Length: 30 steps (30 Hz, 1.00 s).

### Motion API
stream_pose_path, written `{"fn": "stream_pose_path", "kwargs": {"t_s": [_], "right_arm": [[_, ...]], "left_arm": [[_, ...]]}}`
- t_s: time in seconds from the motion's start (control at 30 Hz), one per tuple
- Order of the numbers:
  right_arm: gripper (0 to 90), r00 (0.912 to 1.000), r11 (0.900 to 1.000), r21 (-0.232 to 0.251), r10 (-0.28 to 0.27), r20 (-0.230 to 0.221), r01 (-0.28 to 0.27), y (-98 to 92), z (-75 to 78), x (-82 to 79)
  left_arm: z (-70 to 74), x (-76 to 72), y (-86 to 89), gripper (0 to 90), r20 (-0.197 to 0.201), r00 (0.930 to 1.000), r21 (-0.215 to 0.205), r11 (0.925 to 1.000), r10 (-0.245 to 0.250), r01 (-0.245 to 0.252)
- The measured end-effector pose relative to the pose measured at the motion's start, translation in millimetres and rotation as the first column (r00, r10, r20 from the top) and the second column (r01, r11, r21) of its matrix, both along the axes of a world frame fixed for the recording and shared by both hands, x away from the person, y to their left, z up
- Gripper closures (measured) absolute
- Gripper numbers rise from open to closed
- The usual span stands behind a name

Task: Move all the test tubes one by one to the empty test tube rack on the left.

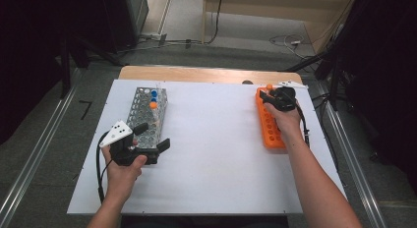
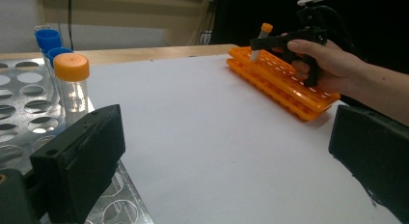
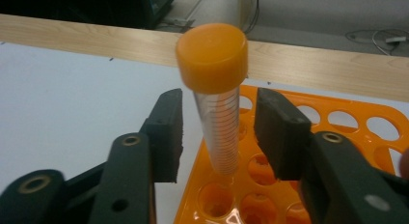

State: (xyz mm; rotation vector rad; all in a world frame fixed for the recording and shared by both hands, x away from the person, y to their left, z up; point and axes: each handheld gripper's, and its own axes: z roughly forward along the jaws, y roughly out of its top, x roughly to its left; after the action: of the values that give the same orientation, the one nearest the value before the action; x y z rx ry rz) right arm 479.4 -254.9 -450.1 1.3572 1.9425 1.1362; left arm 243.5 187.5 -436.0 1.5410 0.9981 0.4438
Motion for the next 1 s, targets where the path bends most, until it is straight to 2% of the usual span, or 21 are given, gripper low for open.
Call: {"fn": "stream_pose_path", "kwargs": {"t_s": [0.07, 0.13, 0.23, 0.4, 0.47, 0.6, 0.77, 0.93, 1.0], "right_arm": [[66.6, 1.0, 1.0, -0.015, -0.005, -0.002, 0.005, 1.5, 0.1, 1.0], [71.1, 0.9999, 1.0, -0.031, -0.004, 0.011, 0.004, 2.1, 0.2, 0.0], [71.5, 0.9993, 0.999, -0.046, 0.007, 0.036, -0.006, -0.6, 0.9, -3.3], [71.7, 0.9947, 1.0, -0.015, 0.017, 0.101, -0.016, -7.6, 12.7, -17.0], [71.6, 0.9922, 0.999, 0.013, 0.032, 0.121, -0.034, -11.3, 19.5, -24.3], [71.7, 0.9856, 0.996, 0.024, 0.076, 0.151, -0.081, -14.5, 29.4, -42.8], [71.7, 0.9776, 0.99, 0.025, 0.135, 0.161, -0.141, -14.4, 32.0, -68.0], [71.7, 0.9643, 0.976, 0.045, 0.205, 0.168, -0.215, -9.8, 32.9, -93.9], [71.7, 0.9557, 0.968, 0.044, 0.238, 0.173, -0.249, -6.5, 33.7, -104.9]], "left_arm": [[-0.2, 0.5, -0.6, 0.0, -0.003, 1.0, 0.004, 1.0, 0.0, 0.0], [-0.3, 0.9, -1.9, 0.0, -0.002, 1.0, 0.003, 1.0, -0.002, 0.002], [0.9, 0.5, -4.0, 0.0, 0.0, 1.0, 0.01, 0.9999, -0.005, 0.005], [4.2, 0.0, -7.9, 0.0, 0.009, 0.9999, 0.016, 0.9998, -0.012, 0.011], [5.5, 0.1, -10.5, 0.0, 0.013, 0.9998, 0.016, 0.9997, -0.017, 0.017], [8.0, 0.2, -17.1, 0.0, 0.017, 0.9993, 0.018, 0.9993, -0.032, 0.032], [12.5, 1.4, -30.3, 0.5, 0.025, 0.9974, 0.035, 0.9972, -0.067, 0.066], [15.7, 3.7, -44.4, 2.3, 0.03, 0.994, 0.046, 0.9936, -0.105, 0.104], [16.7, 4.7, -50.1, 3.2, 0.028, 0.9921, 0.052, 0.9913, -0.122, 0.121]]}}
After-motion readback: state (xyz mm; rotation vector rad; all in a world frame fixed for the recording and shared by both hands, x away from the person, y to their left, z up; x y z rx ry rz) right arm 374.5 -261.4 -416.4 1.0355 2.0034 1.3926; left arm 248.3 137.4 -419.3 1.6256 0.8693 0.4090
